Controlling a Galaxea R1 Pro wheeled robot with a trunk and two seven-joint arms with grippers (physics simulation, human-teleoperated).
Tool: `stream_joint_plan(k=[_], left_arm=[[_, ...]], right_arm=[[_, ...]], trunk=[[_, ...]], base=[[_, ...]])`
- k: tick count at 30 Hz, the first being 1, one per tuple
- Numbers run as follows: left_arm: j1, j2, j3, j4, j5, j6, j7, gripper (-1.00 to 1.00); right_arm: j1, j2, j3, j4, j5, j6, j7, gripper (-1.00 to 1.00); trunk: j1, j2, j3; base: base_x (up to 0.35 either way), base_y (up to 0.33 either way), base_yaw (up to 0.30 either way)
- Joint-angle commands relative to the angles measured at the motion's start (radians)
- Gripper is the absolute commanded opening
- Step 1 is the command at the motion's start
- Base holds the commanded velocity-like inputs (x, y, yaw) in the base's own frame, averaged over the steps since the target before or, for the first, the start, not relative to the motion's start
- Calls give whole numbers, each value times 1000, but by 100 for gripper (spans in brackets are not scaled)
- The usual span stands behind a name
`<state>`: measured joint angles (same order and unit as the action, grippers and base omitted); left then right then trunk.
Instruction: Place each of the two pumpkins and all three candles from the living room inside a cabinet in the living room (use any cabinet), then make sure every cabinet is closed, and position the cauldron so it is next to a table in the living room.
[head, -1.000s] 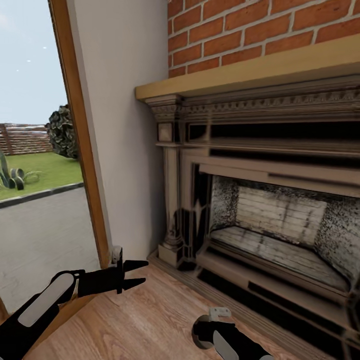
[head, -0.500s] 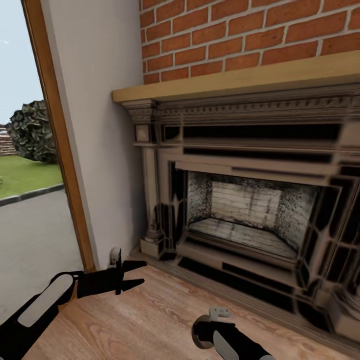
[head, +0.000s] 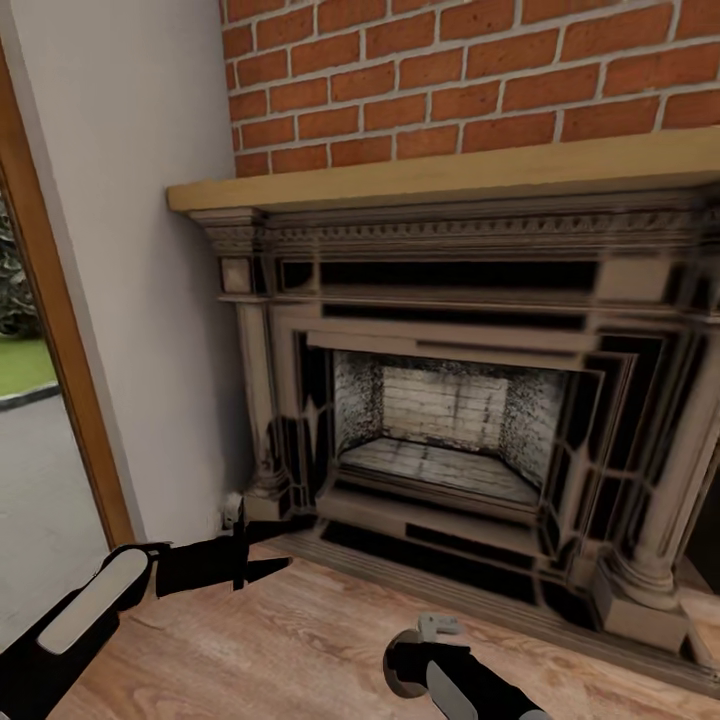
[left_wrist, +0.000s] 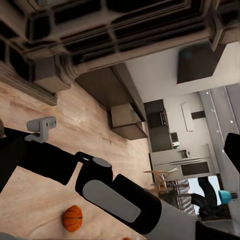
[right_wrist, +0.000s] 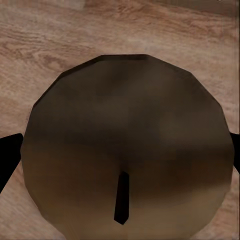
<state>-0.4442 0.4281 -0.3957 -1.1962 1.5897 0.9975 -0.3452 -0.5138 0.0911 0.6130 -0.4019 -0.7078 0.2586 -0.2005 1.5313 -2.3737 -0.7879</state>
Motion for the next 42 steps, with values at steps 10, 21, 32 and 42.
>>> stream_joint_plan(k=[10,21,32,42], left_arm=[[-1,-2,-3,6,-7,-1,-8,100],[-1,-3,-5,61,-7,0,-8,100],[-1,-3,-6,61,-8,0,-7,100],[-1,-3,-6,61,-8,0,-6,100]], right_arm=[[0,-1,8,-2,-9,4,-8,-100],[-1,-1,7,-2,-9,4,-8,-100],[-1,-1,6,-10,-10,12,-8,-100],[-2,-14,-34,-214,-86,109,-10,-100]], trunk=[[-39,70,34],[-81,147,72],[-123,224,114],[-161,294,157]], base=[[0,0,-281],[0,0,-281],[0,0,-269],[0,0,-224]])
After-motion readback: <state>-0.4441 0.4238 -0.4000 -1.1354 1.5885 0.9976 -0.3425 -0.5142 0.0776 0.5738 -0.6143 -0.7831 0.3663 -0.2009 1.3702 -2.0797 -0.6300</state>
